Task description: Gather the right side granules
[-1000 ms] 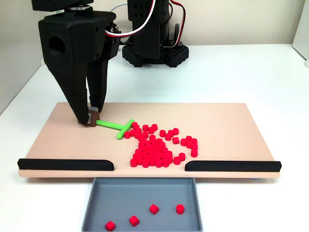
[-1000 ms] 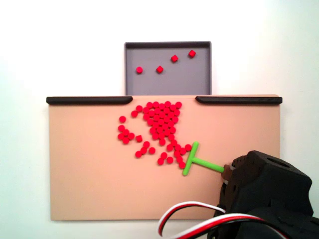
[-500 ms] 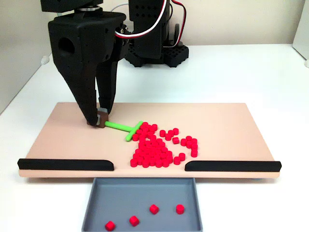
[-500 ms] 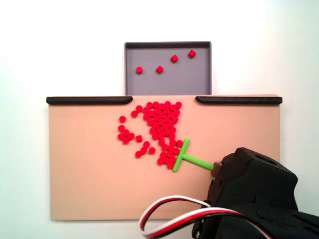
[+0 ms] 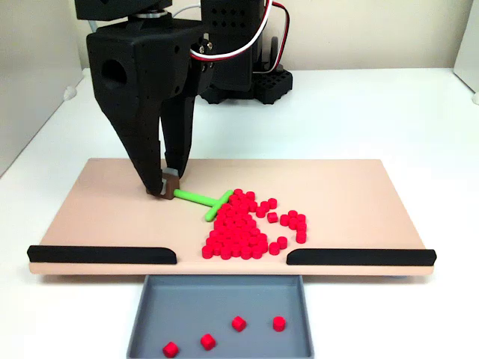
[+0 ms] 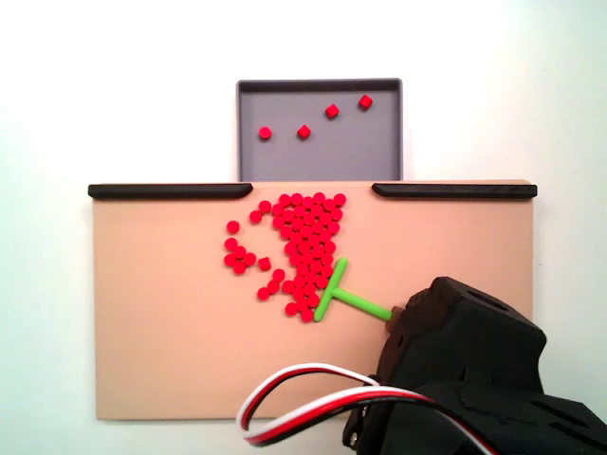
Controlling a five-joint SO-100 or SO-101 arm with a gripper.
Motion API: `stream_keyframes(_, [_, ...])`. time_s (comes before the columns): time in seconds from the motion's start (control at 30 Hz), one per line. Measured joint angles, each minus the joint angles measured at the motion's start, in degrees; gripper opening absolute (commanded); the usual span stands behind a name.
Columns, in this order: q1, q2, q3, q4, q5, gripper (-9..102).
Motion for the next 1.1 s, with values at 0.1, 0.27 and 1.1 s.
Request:
stream_keyframes(0.1, [-0.09,0.18,0.09,0.09,0.0,0])
stream_keyframes(0.27, [0.0,0.62,0.09,0.18,-0.53,0])
stream_keyframes(1.1, [-5.27,23.29,11.07,8.96,50.27,0])
